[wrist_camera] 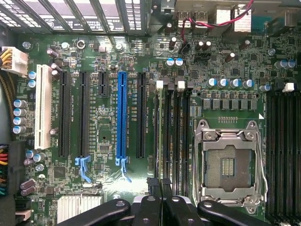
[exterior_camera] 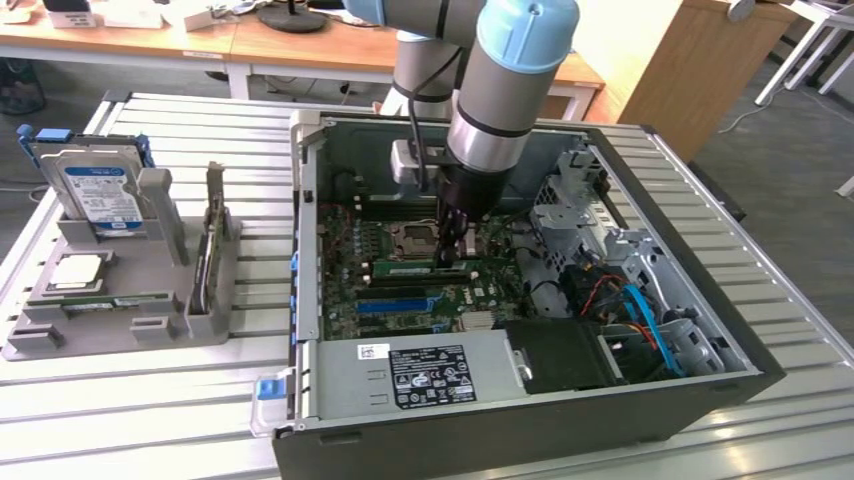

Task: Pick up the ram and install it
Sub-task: 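Insert the ram into the slot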

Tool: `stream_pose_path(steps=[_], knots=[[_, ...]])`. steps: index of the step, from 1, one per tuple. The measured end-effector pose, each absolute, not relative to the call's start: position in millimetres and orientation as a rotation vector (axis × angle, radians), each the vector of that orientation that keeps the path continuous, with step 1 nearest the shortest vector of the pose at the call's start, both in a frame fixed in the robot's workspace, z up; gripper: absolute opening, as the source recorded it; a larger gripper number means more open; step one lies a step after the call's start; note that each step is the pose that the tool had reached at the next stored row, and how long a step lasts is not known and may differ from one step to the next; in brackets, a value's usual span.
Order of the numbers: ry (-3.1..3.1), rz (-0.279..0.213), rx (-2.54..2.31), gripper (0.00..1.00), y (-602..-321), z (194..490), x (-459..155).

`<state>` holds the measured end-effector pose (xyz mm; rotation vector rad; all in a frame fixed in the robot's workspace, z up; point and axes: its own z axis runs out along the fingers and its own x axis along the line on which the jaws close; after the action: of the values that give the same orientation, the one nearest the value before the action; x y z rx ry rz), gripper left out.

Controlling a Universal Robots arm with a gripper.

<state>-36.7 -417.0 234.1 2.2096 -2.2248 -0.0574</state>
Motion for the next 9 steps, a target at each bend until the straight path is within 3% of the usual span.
stream_pose_path(steps=[9], knots=[[-2.226,-0.058,2.208,0.12,-417.0,233.6,-37.6]])
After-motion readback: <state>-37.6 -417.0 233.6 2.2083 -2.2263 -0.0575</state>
